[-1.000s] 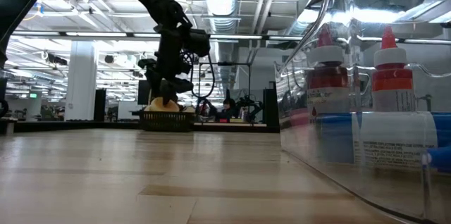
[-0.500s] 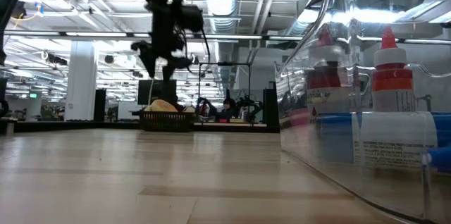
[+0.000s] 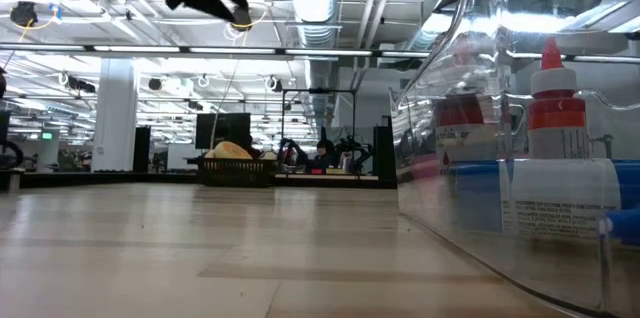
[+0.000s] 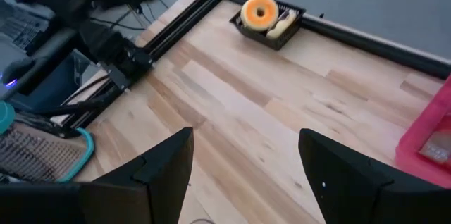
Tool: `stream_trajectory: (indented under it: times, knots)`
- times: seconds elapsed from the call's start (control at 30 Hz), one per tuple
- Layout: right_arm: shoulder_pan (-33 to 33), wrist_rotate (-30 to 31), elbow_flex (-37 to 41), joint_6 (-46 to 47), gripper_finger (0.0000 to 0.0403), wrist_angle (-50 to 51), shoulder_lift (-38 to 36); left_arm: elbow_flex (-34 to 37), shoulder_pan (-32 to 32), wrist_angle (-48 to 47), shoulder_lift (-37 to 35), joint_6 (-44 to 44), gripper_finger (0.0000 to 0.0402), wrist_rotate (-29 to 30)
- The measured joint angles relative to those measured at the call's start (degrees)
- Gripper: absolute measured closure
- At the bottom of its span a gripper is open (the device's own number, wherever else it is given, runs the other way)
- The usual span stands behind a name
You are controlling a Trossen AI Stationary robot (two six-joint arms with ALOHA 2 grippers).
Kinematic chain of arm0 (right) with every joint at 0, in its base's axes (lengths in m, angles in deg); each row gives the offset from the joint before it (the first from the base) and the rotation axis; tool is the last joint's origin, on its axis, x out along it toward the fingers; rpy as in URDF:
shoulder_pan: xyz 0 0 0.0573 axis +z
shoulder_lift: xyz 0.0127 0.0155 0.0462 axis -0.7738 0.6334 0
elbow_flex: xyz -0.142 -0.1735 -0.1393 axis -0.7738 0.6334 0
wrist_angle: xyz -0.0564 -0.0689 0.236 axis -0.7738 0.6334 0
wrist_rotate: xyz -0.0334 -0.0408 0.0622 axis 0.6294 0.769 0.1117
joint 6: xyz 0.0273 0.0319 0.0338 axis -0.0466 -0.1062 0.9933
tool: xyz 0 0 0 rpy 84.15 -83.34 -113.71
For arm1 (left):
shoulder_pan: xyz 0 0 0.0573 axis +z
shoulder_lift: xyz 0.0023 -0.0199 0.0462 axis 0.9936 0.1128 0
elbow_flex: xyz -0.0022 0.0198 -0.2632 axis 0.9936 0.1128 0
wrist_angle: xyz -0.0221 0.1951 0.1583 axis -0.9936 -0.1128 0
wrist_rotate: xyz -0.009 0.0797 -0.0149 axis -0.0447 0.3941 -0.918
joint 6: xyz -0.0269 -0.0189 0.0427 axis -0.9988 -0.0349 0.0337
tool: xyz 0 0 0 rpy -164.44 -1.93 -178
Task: Pick & Place Food Item
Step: Return to home position
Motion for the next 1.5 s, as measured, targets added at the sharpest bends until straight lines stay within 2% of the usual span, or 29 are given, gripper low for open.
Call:
stream_trajectory:
  times: [0.07,0.13,0.23,0.4,0.6,0.73,0.9,1.0,1.17,1.23,1.37,1.5]
  knots:
    - [0.2,1.0,0.0,0.0,0.0154,0.0,-0.2,9.7,-6.4,11.5,-8.0,-0.4,0.0185,-0.1]
    - [0.9,2.3,0.0,0.0,0.0154,-0.1,-0.3,19.6,-12.6,27.1,-14.1,-0.5,0.0187,-0.4]
    - [1.7,3.1,0.0,0.2,0.0154,-1.2,0.0,33.4,-20.0,47.5,-18.4,-0.2,0.0194,-0.6]
    - [3.2,3.7,0.1,2.9,0.0154,-3.4,0.2,46.7,-25.8,64.1,-23.4,2.7,0.0207,-0.4]
    - [6.6,4.2,0.1,8.6,0.0154,-6.2,0.2,56.5,-27.7,65.3,-39.2,7.1,0.0215,-1.8]
    - [10.5,9.3,0.1,9.6,0.0154,-8.2,1.0,62.5,-27.8,64.1,-51.0,7.5,0.0215,-3.4]
    - [13.5,13.5,0.1,12.7,0.0154,-6.4,1.7,62.7,-27.8,47.0,-62.0,7.7,0.0215,-3.6]
    - [13.4,11.0,0.1,15.3,0.0154,-3.8,1.7,62.7,-27.5,44.8,-61.7,10.3,0.0215,-0.6]
    - [12.0,4.8,1.0,13.0,0.0154,-3.4,1.7,62.8,-27.3,42.4,-61.0,11.8,0.0215,15.5]
    - [10.6,2.9,1.9,9.6,0.0154,-4.7,1.6,62.8,-27.3,42.3,-60.2,11.8,0.0215,19.7]
    - [6.5,-2.8,5.7,0.3,0.0154,-11.7,1.7,62.8,-27.3,42.4,-58.8,11.5,0.0215,21.1]
    - [0.0,-13.8,14.1,-12.1,0.0154,-31.2,1.7,62.8,-27.3,42.5,-57.2,11.4,0.0215,21.1]
